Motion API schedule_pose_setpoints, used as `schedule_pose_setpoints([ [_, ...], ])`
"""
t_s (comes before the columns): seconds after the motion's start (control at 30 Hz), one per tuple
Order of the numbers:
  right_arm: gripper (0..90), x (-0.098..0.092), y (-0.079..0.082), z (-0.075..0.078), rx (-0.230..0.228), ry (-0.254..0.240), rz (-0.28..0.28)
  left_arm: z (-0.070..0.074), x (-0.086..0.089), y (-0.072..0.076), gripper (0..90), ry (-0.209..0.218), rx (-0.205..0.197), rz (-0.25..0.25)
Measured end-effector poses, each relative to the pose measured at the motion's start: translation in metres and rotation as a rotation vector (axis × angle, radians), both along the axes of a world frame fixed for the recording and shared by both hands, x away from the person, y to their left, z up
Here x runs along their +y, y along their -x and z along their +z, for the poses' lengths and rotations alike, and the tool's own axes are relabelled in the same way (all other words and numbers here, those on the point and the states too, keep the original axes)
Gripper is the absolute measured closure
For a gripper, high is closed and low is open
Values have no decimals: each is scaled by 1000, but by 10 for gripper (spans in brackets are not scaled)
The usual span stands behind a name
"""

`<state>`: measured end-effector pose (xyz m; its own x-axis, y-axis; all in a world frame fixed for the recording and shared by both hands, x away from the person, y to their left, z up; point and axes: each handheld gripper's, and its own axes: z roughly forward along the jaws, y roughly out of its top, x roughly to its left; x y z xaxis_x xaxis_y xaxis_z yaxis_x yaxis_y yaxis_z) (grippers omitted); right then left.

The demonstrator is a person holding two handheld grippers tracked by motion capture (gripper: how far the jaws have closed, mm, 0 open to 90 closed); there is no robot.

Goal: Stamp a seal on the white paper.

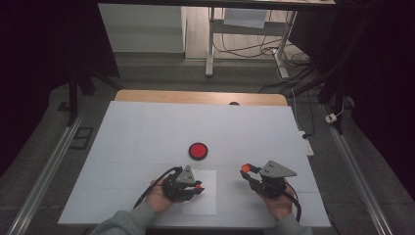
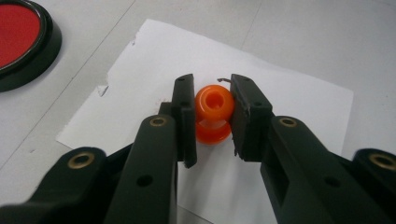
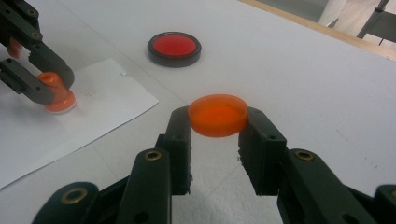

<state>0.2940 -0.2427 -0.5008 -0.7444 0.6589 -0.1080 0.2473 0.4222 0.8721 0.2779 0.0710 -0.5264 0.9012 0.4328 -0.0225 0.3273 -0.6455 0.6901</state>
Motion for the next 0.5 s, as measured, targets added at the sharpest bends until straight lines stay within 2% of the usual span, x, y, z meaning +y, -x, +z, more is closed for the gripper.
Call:
schedule_pose_setpoints([
  [0.33,646,0,0,1,-4,-8,-1,1,0,1,727,-1,-6,2],
  [0.37,646,-1,1,1,-4,5,-8,1,0,1,726,0,-5,2],
  [0.43,646,-1,0,1,-4,-3,-1,2,1,0,724,8,-9,-2],
  [0.5,646,-1,0,2,-2,0,2,10,6,1,723,53,-45,10],
])
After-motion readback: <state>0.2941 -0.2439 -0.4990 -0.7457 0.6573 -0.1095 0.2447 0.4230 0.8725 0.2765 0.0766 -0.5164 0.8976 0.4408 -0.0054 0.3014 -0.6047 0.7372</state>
